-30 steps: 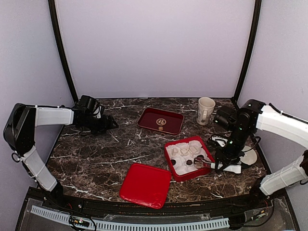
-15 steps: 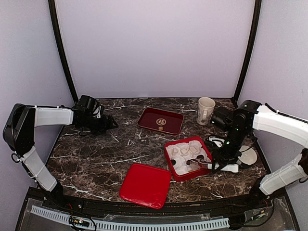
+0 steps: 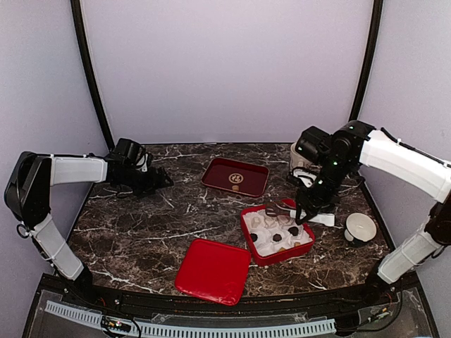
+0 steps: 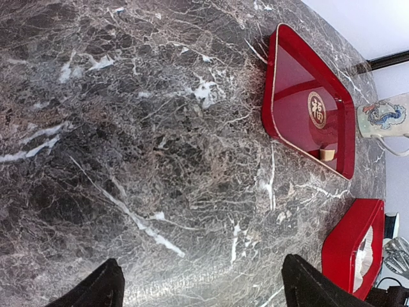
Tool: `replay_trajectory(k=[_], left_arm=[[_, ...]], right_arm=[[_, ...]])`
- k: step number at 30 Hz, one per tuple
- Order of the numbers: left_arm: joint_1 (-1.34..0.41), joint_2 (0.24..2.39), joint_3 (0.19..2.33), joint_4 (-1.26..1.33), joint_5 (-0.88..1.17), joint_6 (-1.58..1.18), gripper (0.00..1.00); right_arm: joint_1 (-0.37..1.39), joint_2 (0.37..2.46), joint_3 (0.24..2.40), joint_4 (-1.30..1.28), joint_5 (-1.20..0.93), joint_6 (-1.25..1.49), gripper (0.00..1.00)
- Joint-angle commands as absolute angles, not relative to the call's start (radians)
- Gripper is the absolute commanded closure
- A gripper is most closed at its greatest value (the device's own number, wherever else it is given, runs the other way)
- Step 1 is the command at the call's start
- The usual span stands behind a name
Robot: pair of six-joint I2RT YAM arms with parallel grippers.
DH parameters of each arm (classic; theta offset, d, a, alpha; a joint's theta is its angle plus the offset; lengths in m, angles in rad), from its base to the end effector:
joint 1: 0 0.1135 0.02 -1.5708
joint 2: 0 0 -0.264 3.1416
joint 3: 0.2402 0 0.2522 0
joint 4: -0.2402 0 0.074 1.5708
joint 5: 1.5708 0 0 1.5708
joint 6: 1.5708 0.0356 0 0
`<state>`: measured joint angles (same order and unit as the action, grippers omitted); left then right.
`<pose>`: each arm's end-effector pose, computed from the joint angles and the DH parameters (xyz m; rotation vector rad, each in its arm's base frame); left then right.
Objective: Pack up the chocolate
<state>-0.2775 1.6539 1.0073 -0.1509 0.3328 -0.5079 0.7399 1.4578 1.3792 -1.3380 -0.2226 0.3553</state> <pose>0.3322 -0.1067 0.1999 -0.1148 2.4460 -0.7597 0.1837 0.1783 0.3090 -0.6183 3.0355 0.4202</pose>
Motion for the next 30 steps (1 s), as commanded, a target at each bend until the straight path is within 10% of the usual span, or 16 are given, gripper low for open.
replay_trajectory(k=[1,30], left_arm=[[-0.272,1.637,1.043,-0.160,0.327,-0.500,0.12],[-0.273,1.672,1.068,-0.158,0.302,-0.528,0.12]], right_arm=[[0.735,1.577,1.529,-1.235,-0.185,0.331,0.65],[0.651,2.126,1.995,-1.134,-0.182,0.223,0.59]])
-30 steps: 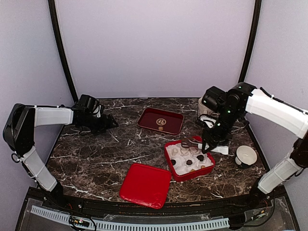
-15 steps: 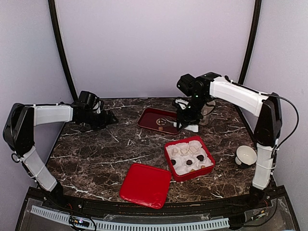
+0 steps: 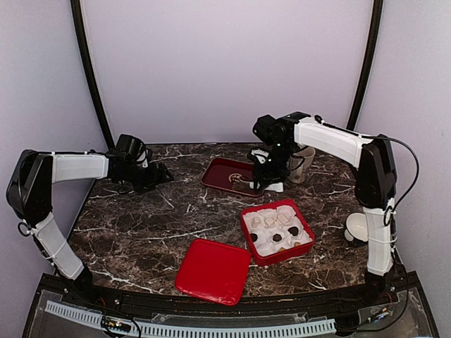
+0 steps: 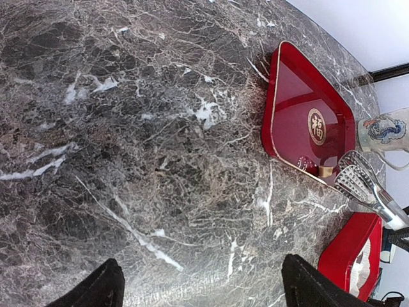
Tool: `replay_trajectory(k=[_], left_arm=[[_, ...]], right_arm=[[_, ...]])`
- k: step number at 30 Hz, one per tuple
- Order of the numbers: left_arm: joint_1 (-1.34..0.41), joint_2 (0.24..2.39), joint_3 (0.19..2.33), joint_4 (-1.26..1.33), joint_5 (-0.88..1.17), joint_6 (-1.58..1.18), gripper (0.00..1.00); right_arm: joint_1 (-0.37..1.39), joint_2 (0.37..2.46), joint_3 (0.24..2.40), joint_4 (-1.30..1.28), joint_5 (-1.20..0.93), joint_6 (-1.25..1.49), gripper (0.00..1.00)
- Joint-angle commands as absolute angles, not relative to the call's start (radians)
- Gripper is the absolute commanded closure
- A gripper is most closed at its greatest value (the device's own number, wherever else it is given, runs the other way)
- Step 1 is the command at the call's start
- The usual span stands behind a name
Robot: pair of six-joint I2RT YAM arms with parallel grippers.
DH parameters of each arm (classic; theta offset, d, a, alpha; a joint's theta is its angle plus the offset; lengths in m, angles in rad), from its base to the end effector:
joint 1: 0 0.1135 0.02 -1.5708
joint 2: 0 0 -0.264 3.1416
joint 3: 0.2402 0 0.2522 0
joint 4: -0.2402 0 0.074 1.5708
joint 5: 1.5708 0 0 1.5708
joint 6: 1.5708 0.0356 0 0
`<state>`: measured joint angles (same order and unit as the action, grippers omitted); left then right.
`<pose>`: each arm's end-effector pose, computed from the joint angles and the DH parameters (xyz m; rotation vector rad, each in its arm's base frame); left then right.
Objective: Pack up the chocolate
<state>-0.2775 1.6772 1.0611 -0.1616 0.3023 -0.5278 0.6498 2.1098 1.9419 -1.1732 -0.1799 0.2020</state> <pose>0.3429 -0.1087 0.2077 -0.1492 2.4247 -0.7375 0.3400 0.2664 0.2521 -0.6924 2.9008 0.3871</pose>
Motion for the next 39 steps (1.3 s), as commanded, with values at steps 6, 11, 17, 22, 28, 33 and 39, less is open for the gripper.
replay_trajectory(k=[6,11,17,22,28,33,39], left_arm=[[-0.272,1.661,1.058,-0.163,0.291,-0.519,0.12],[-0.272,1.655,1.053,-0.165,0.286,-0.513,0.12],[-0.272,1.656,1.051,-0.164,0.283,-0.512,0.12],[-0.273,1.659,1.052,-0.160,0.282,-0.511,0.12],[-0.272,1.665,1.059,-0.158,0.282,-0.507,0.12],[-0.273,1.671,1.064,-0.160,0.282,-0.505,0.12],[-0.273,1.669,1.068,-0.166,0.281,-0.502,0.12]], right_arm=[[0.659,2.158,2.016,-1.126,-0.173,0.240,0.58],[0.670,2.179,2.015,-1.133,-0.142,0.244,0.58],[0.676,2.190,1.985,-1.133,-0.102,0.246,0.59],[0.675,2.191,1.974,-1.129,-0.086,0.253,0.62],[0.673,2.206,1.978,-1.131,-0.074,0.248,0.64],[0.673,2.219,1.983,-1.136,-0.062,0.237,0.65],[0.673,2.226,2.002,-1.161,-0.062,0.220,0.70]])
